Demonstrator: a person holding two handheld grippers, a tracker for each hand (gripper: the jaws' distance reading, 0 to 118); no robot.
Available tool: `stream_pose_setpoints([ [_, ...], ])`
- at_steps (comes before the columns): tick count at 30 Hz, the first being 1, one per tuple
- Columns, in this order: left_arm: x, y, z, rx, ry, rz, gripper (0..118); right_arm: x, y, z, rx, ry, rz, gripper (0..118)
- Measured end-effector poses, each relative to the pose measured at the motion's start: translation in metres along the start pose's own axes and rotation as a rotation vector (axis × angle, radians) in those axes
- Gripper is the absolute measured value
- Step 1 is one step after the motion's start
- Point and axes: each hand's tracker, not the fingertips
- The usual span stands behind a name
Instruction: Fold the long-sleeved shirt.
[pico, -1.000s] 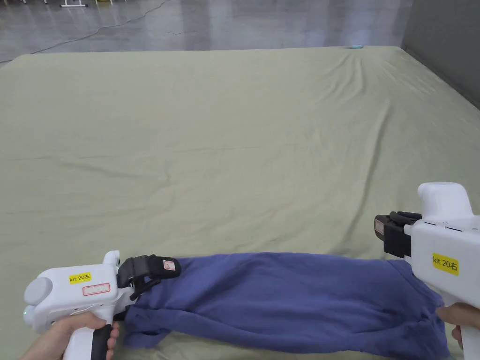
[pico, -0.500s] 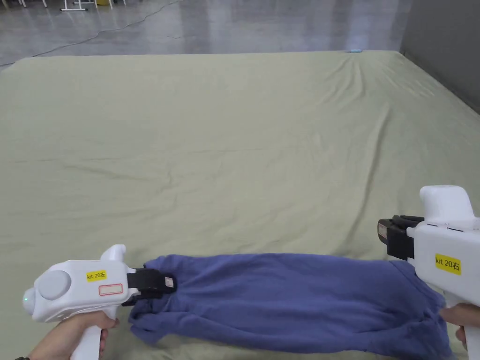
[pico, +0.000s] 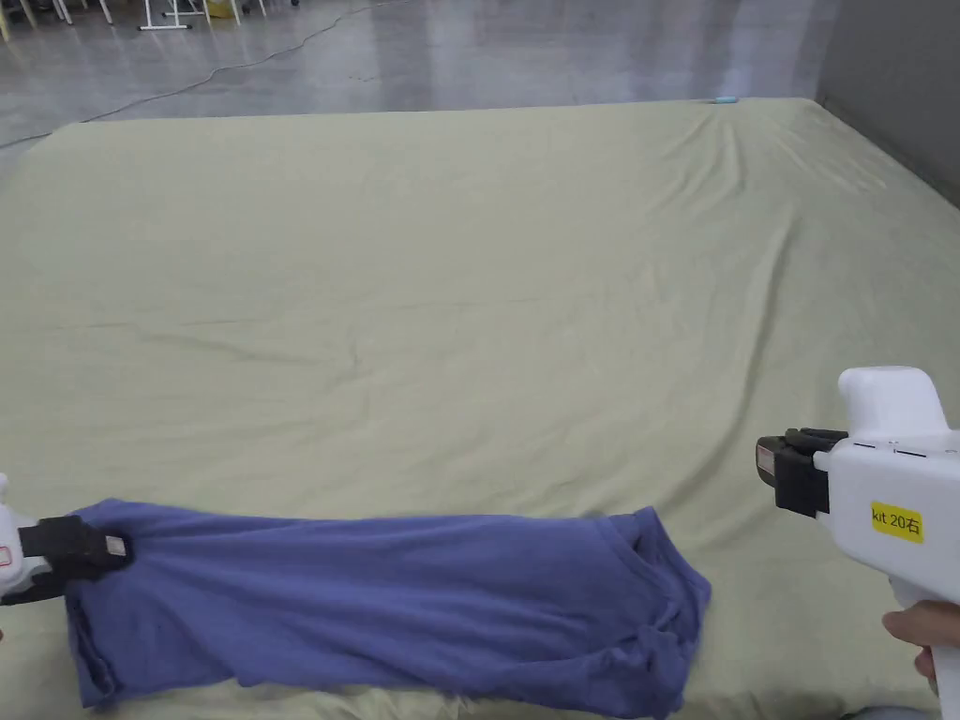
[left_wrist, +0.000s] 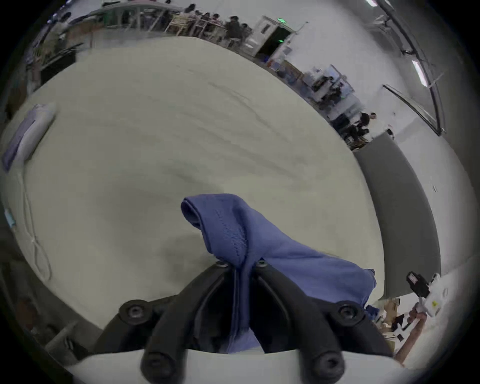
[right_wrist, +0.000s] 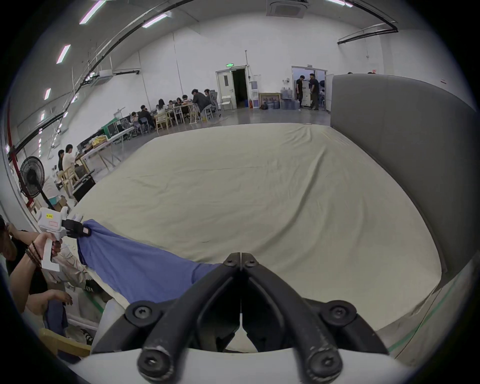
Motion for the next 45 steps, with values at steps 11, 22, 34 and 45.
stream_pose_setpoints([
  [11,0.167,-0.058,0.035,-0.133,-0.391,-0.115,2,0.006,0.001,0.0,0.002,0.024,-0.006,0],
  [22,0.366,-0.138,-0.106,-0.427,-0.518,-0.174,2,0.043,-0.01,0.011,0.005,-0.017,-0.085,0],
  [34,0.368,-0.135,-0.109,-0.352,-0.592,-0.17,107,0.072,-0.022,0.012,-0.011,-0.061,-0.119,0],
  [45,0.345,-0.186,-0.055,-0.037,-0.256,-0.532,0,0.056,-0.031,0.006,-0.004,-0.02,-0.137,0],
])
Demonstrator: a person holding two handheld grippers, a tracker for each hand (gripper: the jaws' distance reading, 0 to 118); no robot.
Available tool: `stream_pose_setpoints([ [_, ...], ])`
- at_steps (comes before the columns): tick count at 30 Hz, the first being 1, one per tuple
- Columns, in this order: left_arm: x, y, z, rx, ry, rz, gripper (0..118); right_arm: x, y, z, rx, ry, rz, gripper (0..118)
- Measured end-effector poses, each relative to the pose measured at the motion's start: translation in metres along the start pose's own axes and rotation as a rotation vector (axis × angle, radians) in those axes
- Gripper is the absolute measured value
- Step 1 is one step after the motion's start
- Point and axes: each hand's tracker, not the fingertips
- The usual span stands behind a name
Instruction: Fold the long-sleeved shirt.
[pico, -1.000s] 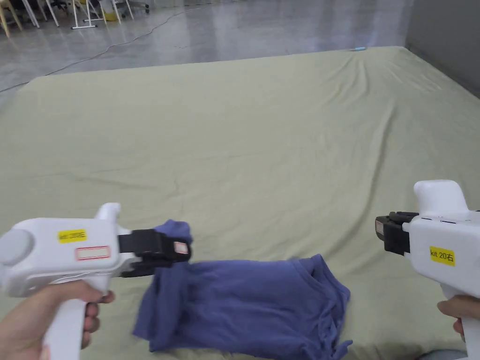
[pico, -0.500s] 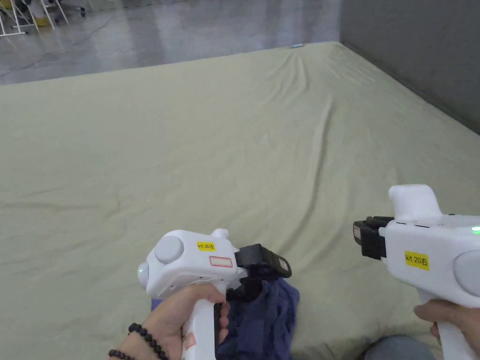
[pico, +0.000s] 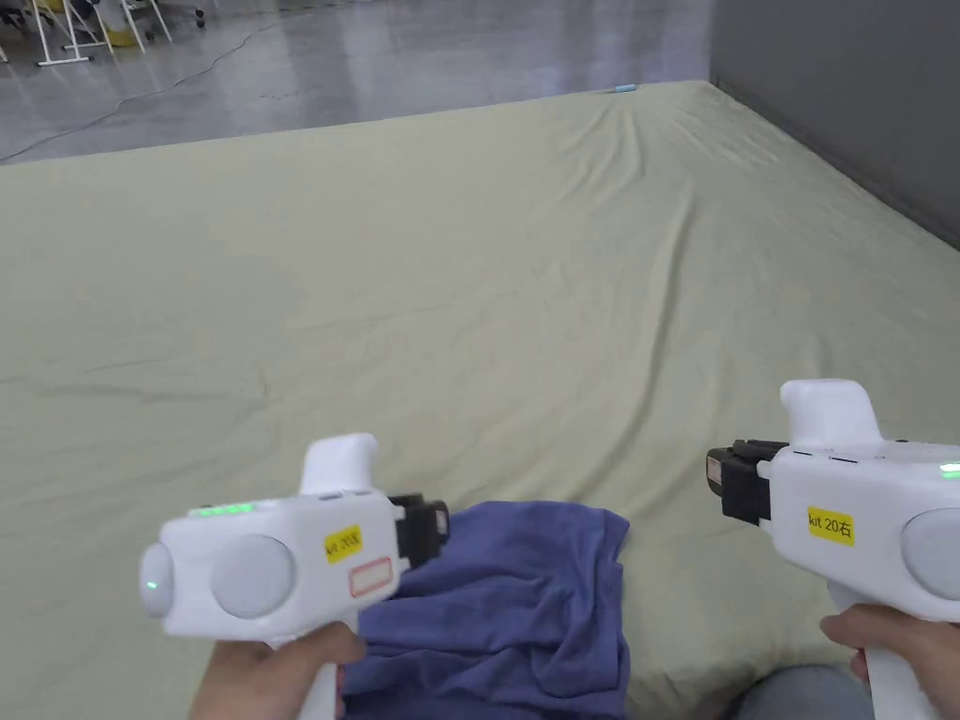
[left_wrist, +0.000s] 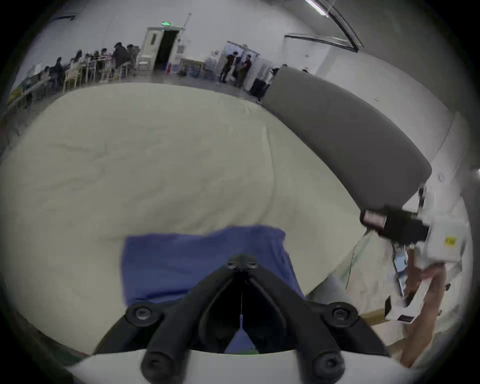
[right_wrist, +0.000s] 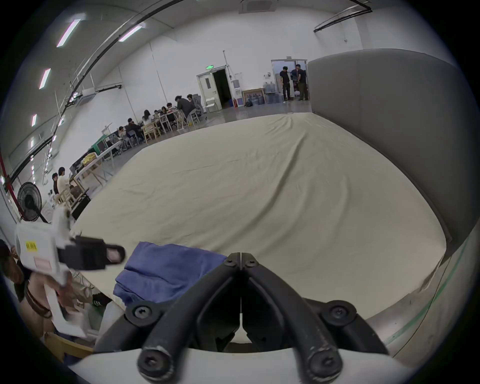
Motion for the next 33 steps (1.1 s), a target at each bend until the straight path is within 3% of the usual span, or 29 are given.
stream_pose_setpoints([
  [6,0.04,-0.041,-0.086,-0.181,0.018,-0.191,0,0.002,-0.003,0.004,-0.003,0.005,0.011,0],
  [14,0.088,-0.06,-0.137,-0.233,-0.034,-0.179,0,0.019,-0.008,0.012,-0.007,-0.033,-0.017,0],
  [19,0.079,-0.038,-0.099,-0.199,-0.149,-0.125,0,0.019,-0.01,0.011,-0.009,-0.03,-0.026,0],
  [22,0.058,-0.019,-0.052,-0.102,-0.15,-0.117,0,0.005,-0.007,0.0,-0.03,0.045,-0.039,0],
  [26,0.004,0.001,0.001,0.013,-0.117,0.006,0,-0.027,-0.004,-0.031,-0.077,0.21,-0.053,0],
  [30,-0.047,0.005,0.034,0.07,-0.069,0.054,0,-0.048,-0.014,-0.077,-0.195,0.385,-0.141,0],
  [33,-0.075,-0.002,0.047,0.068,-0.048,0.141,0,-0.047,-0.031,-0.11,-0.306,0.399,-0.205,0],
])
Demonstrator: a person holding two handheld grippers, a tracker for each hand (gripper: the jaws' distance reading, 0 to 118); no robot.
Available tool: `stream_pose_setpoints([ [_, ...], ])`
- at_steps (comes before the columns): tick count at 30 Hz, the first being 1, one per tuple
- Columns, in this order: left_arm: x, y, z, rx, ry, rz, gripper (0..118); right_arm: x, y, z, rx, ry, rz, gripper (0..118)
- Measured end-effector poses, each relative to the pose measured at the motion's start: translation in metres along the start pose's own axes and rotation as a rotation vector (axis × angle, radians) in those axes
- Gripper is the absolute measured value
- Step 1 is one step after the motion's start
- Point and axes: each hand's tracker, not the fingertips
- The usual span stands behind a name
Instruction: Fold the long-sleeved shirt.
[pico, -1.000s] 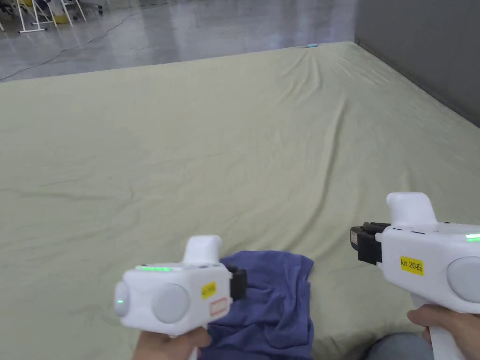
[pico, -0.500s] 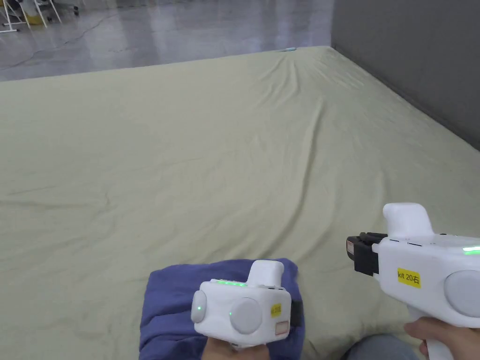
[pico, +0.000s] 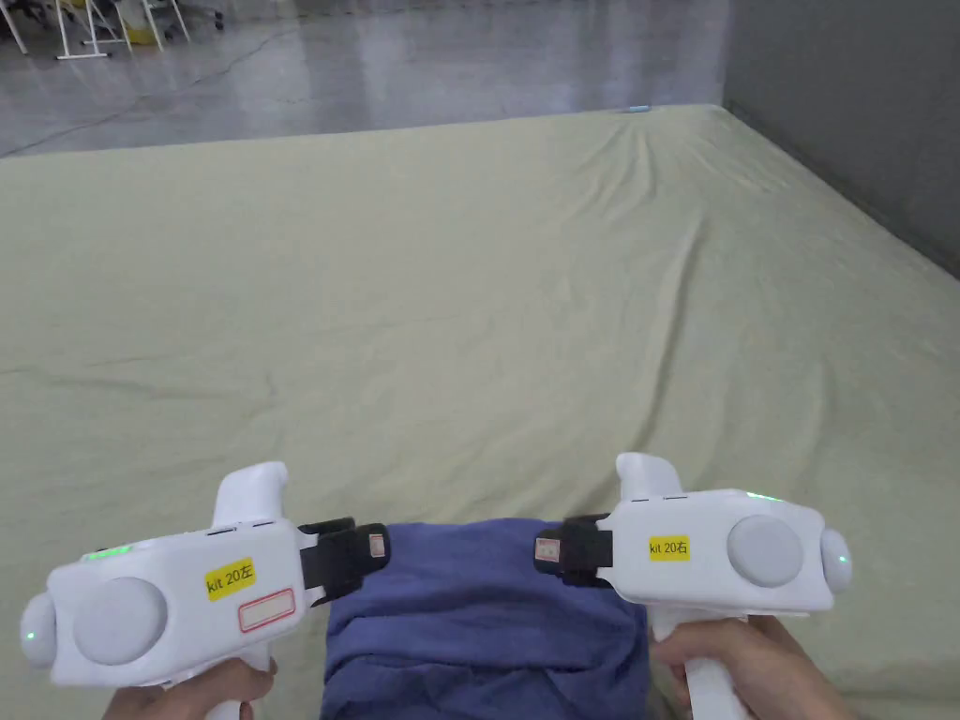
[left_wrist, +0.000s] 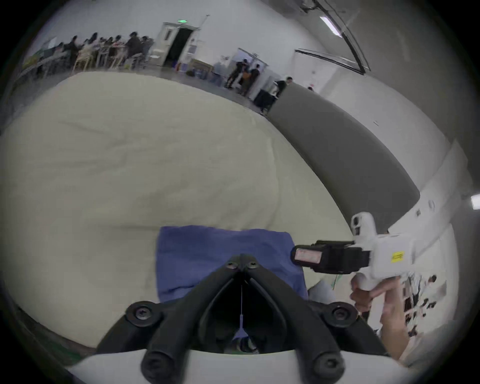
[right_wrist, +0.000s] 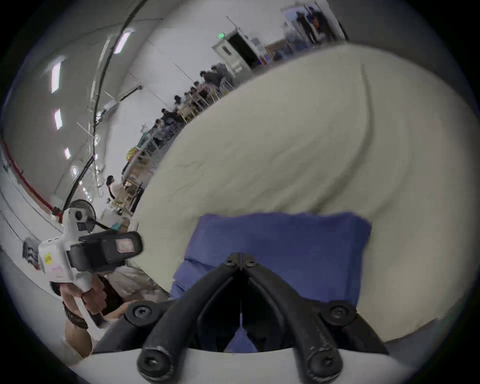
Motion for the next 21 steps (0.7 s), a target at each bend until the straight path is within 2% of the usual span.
stream_pose_setpoints([
  [4,-0.041,-0.012,-0.001,-0.014,-0.044,0.154,1,0.024,-0.015,-0.024,-0.113,-0.112,0.005,0],
  [5,-0.05,-0.015,-0.004,-0.021,-0.055,0.192,22,0.03,-0.019,-0.024,-0.113,-0.159,0.008,0],
  [6,-0.057,-0.018,-0.007,-0.032,-0.063,0.22,56,0.034,-0.021,-0.023,-0.109,-0.195,0.013,0],
  [7,-0.063,-0.021,-0.013,-0.044,-0.061,0.251,98,0.041,-0.025,-0.022,-0.104,-0.23,0.023,0],
  [8,-0.071,-0.025,-0.02,-0.063,-0.063,0.276,112,0.048,-0.027,-0.019,-0.096,-0.189,0.009,0],
  [9,-0.075,-0.027,-0.027,-0.084,-0.066,0.297,114,0.052,-0.026,-0.016,-0.082,-0.129,-0.037,0],
  [10,-0.08,-0.03,-0.033,-0.085,-0.065,0.319,114,0.053,-0.026,-0.014,-0.089,-0.148,-0.063,0],
  [14,-0.087,-0.033,-0.061,-0.118,-0.102,0.371,114,0.051,-0.025,-0.014,-0.095,-0.16,-0.028,0],
  [16,-0.084,-0.036,-0.073,-0.147,-0.166,0.397,116,0.048,-0.025,-0.015,-0.098,-0.168,-0.018,0],
  [21,-0.099,-0.034,-0.101,-0.111,-0.263,0.479,115,0.046,-0.025,-0.015,-0.098,-0.172,-0.008,0],
])
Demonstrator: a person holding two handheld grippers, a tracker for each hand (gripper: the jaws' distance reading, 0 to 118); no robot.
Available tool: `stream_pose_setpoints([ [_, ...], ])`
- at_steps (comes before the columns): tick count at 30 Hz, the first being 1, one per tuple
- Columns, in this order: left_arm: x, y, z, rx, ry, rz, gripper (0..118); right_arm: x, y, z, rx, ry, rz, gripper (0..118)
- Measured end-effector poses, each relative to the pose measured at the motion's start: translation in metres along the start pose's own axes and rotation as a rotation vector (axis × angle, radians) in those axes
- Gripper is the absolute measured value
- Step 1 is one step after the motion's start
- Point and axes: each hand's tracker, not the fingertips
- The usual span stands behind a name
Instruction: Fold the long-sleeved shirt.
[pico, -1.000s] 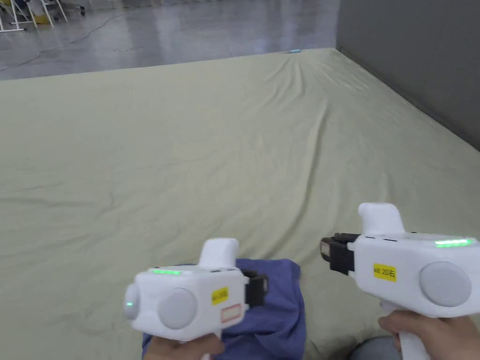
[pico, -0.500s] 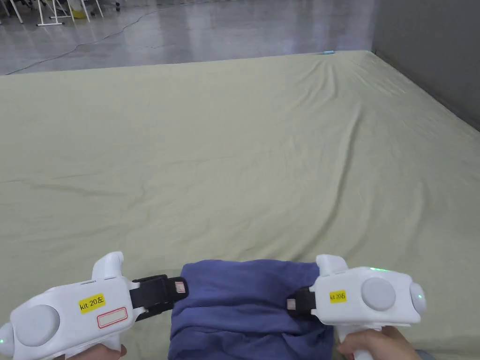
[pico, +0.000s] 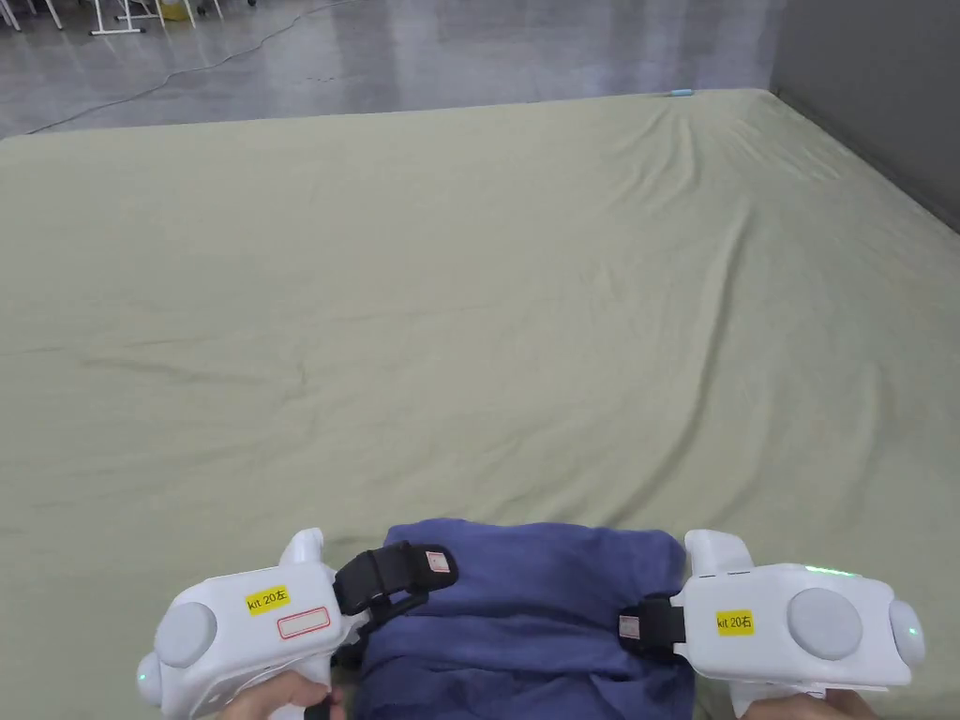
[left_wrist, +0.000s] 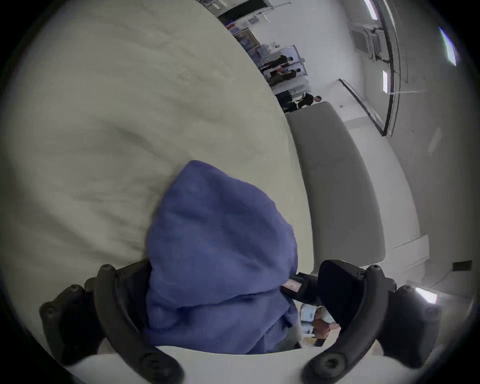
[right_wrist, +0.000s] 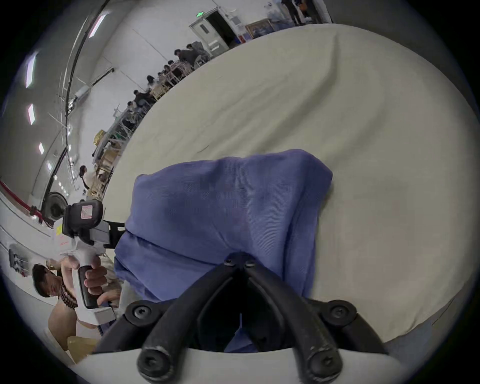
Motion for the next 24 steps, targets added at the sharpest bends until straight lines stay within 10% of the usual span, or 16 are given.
stream_pose_setpoints([
  [3,0.019,-0.016,-0.004,-0.012,0.034,-0.062,100,0.001,0.0,-0.001,0.002,0.002,-0.003,0],
  [5,0.029,-0.023,-0.012,-0.055,0.083,-0.14,16,0.0,0.0,-0.001,-0.002,0.002,-0.005,0],
  [15,0.045,0.016,0.037,0.009,0.104,-0.313,13,-0.069,0.024,0.023,0.172,-0.037,0.167,0],
  [24,-0.021,0.098,0.193,0.157,0.234,-0.326,13,-0.272,0.061,-0.037,0.396,0.065,0.534,0],
])
